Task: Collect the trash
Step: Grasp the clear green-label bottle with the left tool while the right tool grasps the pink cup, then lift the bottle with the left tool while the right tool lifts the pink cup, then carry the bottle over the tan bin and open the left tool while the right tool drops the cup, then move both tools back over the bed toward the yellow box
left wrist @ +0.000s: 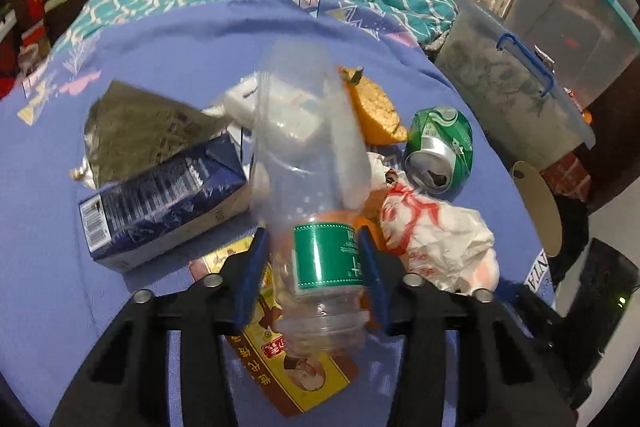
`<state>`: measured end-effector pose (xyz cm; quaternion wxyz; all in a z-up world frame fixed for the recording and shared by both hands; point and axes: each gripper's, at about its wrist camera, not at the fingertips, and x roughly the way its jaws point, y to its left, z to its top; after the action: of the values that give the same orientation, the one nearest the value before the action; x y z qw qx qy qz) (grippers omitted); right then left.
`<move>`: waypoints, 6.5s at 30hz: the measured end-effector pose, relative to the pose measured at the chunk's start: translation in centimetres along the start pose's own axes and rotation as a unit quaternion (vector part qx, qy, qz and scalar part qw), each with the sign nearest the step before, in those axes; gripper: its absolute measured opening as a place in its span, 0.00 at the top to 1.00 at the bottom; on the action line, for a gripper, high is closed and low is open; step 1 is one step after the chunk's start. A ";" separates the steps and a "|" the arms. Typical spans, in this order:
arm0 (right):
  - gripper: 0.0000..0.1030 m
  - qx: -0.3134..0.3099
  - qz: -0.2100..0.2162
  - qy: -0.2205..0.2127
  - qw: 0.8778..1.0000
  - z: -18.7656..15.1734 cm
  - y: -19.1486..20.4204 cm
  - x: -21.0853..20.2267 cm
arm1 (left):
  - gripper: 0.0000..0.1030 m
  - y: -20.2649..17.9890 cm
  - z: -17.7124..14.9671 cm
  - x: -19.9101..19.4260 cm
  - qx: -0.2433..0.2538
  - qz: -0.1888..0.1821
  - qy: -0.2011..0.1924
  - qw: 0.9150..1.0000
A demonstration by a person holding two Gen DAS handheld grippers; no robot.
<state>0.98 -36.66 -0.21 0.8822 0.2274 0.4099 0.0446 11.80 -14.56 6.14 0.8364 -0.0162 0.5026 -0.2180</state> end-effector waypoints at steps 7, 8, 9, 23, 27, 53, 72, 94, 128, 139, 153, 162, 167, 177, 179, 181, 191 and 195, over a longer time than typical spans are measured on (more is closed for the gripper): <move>0.80 0.026 0.018 -0.041 0.999 -2.1 -1.7 -3.2 | 0.63 1.5 -2.4 -5.3 -0.007 -0.042 -0.079 0.996; 0.80 0.029 0.010 -0.051 0.998 -2.4 -2.1 -4.0 | 0.63 1.7 -2.8 -6.3 -0.011 -0.050 -0.096 0.994; 0.80 0.033 0.001 -0.061 0.998 -2.7 -2.4 -4.8 | 0.63 1.9 -3.1 -7.2 -0.015 -0.059 -0.112 0.992; 0.78 0.196 0.015 -0.102 0.975 -7.1 -10.6 -10.3 | 0.62 -9.2 -6.3 -4.6 0.137 -0.079 -0.076 0.985; 0.71 0.181 -0.016 -0.108 0.977 -7.5 -10.3 -11.0 | 0.62 -10.7 -7.5 -2.2 0.171 -0.016 -0.049 0.984; 0.20 0.188 0.013 -0.084 0.978 -8.2 -7.7 -8.7 | 0.57 -8.2 -10.0 0.1 0.150 0.057 0.006 0.987; 0.20 0.213 0.007 -0.089 0.973 -5.2 -7.4 -6.3 | 0.53 -9.1 -10.1 0.6 0.171 0.073 0.001 0.983; 0.71 0.221 0.009 -0.081 0.972 -4.7 -8.0 -5.2 | 0.41 -9.8 -8.9 2.3 0.183 0.062 0.013 0.981; 0.78 0.277 -0.039 -0.205 0.938 -4.6 -19.3 -13.5 | 0.63 -27.3 -3.9 9.1 0.333 -0.110 0.051 0.935; 0.34 0.365 -0.102 -0.279 0.883 -4.1 -26.3 -16.5 | 0.37 -36.6 -2.4 14.6 0.383 -0.096 0.059 0.917; 0.38 0.270 -0.067 -0.243 0.929 -3.9 -19.1 -15.2 | 0.32 -22.8 -2.1 3.4 0.267 -0.113 -0.014 0.957; 0.40 0.152 -0.005 -0.163 0.975 -2.1 -8.5 -9.9 | 0.32 -7.4 -2.7 -2.7 0.129 0.079 -0.064 0.986; 0.40 0.118 0.008 -0.130 0.984 -2.4 -4.6 -7.9 | 0.32 -1.2 -4.8 -4.3 0.088 0.146 -0.064 0.983; 0.40 0.006 0.039 -0.023 0.999 -4.0 5.8 -2.3 | 0.32 9.0 -7.4 -6.9 0.021 0.220 -0.080 0.972; 0.40 -0.025 0.040 0.008 0.999 -4.8 8.4 -0.4 | 0.32 10.3 -7.9 -7.2 0.009 0.227 -0.081 0.970; 0.40 -0.031 0.038 0.017 0.999 -4.9 9.0 0.2 | 0.32 11.9 -8.4 -7.5 -0.002 0.235 -0.080 0.969; 0.39 -0.066 0.015 0.057 0.996 -5.4 12.6 3.8 | 0.32 17.1 -10.3 -8.0 -0.050 0.258 -0.071 0.962; 0.38 -0.079 0.008 0.059 0.995 -5.4 13.7 4.3 | 0.32 18.2 -11.1 -8.4 -0.060 0.257 -0.070 0.962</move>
<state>1.25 -21.30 -0.28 0.8712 0.1573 0.4549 0.0970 5.41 7.20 3.16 0.8949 0.0482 0.4422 0.0365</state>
